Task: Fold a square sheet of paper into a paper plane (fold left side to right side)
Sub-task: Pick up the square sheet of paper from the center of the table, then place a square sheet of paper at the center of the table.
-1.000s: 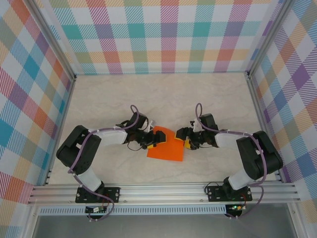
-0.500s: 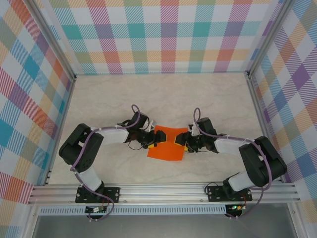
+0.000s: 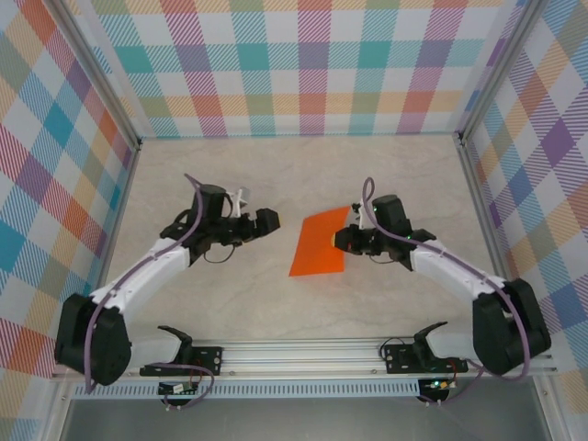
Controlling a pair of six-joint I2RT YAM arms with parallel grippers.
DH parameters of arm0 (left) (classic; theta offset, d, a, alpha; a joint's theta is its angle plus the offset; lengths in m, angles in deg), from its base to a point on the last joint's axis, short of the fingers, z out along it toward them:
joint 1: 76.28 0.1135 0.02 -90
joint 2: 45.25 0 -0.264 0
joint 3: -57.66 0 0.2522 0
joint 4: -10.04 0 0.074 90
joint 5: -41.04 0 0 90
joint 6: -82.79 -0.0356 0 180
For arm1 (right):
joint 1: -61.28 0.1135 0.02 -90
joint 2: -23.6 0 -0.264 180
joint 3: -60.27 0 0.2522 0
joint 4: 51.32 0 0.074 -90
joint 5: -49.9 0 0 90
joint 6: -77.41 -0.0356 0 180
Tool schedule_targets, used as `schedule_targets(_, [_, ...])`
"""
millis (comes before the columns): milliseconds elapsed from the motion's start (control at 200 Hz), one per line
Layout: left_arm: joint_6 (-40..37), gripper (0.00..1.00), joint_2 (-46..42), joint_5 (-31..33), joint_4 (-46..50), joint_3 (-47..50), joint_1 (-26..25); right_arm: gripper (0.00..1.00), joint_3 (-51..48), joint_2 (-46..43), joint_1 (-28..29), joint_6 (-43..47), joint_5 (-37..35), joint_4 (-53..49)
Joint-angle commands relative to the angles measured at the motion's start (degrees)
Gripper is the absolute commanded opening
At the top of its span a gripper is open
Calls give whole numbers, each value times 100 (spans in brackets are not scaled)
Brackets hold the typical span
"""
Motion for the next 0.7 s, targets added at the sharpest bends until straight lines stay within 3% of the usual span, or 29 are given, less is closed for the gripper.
schedule_targets(0, [-336,100,-483,-240,454,-302,331,0,886,-658,-62,1625,447,-962])
schedule_targets(105, [-615,100,-634,-785,356,-644,450,0,1915,-874,-56,2562,910,-1926])
schedule_targets(350, [-736,100,-618,-2187,-1281,-1126,460,0,4585,-269,137,4129,1911,-4248])
schedule_targets(530, [-624,100,-700,-2733,-1706,-1283,355,0,4799,-482,158,4235,2335,-3914])
schedule_targets(695, [-750,99,-779,-2917,-1608,-1410,43,0,4623,-603,155,4143,2258,-3613])
